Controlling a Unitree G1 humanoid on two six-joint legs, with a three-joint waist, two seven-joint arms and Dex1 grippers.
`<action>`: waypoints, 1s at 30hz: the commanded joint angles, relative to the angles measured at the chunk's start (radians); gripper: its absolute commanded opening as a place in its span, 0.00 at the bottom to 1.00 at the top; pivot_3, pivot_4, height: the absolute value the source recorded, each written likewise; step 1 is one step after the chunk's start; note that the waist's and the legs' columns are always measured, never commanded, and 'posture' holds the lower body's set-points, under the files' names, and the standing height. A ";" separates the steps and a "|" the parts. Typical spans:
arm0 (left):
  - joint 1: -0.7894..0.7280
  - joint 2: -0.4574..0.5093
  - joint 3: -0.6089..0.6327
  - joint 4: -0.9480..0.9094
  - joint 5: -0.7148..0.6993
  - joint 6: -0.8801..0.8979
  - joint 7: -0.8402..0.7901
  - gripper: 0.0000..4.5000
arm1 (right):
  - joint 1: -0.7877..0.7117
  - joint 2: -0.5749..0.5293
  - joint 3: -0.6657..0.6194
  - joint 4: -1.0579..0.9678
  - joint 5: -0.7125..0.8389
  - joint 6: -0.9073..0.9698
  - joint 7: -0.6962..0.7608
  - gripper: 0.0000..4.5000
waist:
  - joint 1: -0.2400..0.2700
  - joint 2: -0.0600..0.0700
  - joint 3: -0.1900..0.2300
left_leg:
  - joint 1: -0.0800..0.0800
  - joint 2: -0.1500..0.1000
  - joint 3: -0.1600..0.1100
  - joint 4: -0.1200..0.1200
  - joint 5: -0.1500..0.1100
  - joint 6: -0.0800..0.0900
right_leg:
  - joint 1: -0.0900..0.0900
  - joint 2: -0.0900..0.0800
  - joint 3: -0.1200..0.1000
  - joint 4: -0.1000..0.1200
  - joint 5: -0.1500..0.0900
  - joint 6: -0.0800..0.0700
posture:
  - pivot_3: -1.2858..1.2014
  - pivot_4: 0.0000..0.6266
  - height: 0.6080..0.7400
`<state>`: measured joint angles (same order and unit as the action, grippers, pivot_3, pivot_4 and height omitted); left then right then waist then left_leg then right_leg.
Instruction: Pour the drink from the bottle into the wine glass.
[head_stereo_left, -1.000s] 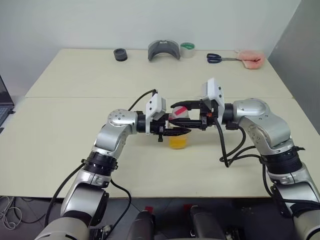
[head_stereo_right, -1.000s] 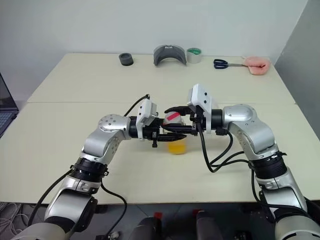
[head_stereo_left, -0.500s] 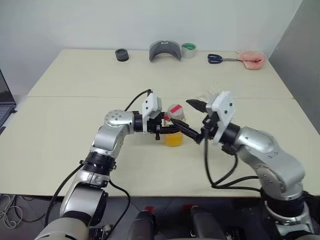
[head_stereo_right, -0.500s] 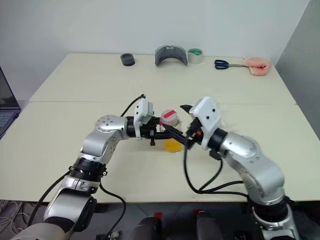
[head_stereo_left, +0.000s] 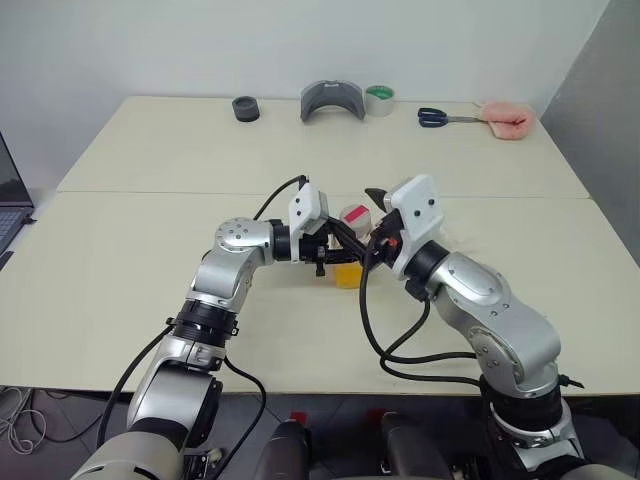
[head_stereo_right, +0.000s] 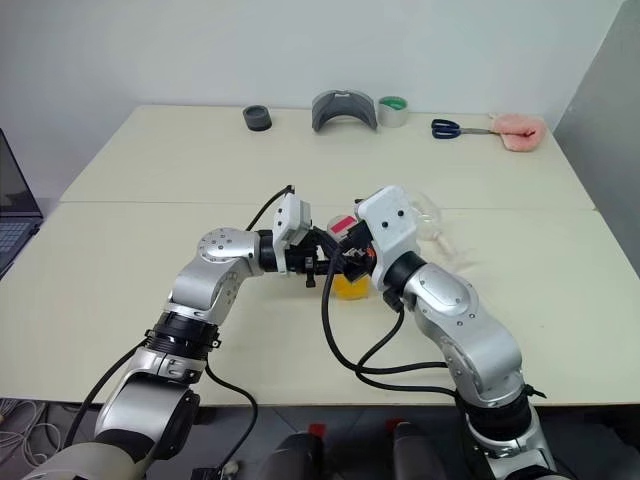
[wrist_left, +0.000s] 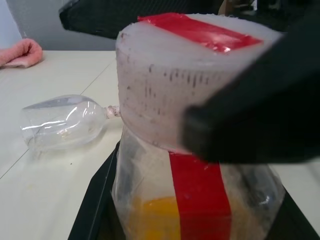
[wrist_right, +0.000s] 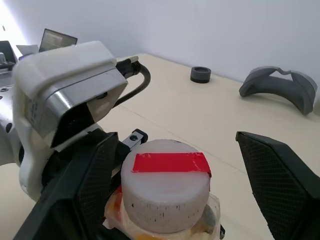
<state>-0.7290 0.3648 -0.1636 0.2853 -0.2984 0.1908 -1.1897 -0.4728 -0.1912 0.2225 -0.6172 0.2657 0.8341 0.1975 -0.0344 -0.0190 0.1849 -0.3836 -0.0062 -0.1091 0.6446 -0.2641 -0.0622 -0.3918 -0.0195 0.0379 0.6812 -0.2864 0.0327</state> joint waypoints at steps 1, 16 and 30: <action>-0.023 -0.003 0.015 -0.022 -0.007 -0.017 0.003 0.39 | -0.013 0.008 0.000 -0.023 -0.009 -0.012 -0.002 0.60 | 0.000 0.000 0.000 | 0.000 0.000 0.000 0.000 0.000 0.000 | 0.000 0.000 0.000 0.000 0.000 0.000 | 0.52 0.24 1.00; -0.046 0.022 0.008 -0.036 -0.030 0.018 -0.066 0.39 | -0.182 -0.322 0.008 0.286 0.147 -0.252 0.713 0.42 | -0.002 0.000 0.000 | 0.001 -0.001 0.001 0.000 0.000 0.000 | 0.001 0.000 -0.001 -0.001 0.000 0.000 | 0.52 0.24 1.00; -0.040 0.020 0.010 -0.042 -0.023 0.016 -0.063 0.39 | -0.233 -0.334 -0.150 0.349 0.276 -0.174 0.727 0.96 | -0.009 0.001 0.001 | 0.000 0.000 -0.001 0.000 0.000 0.001 | 0.001 -0.001 -0.001 0.000 0.000 0.000 | 0.52 0.24 1.00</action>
<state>-0.7449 0.3814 -0.1752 0.2796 -0.3028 0.2162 -1.2542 -0.7069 -0.5251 0.1265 -0.1848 0.5055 0.6483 0.9597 -0.0439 -0.0184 0.1855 -0.3840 -0.0066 -0.1096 0.6450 -0.2644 -0.0617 -0.3912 -0.0208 0.0370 0.6809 -0.2864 0.0324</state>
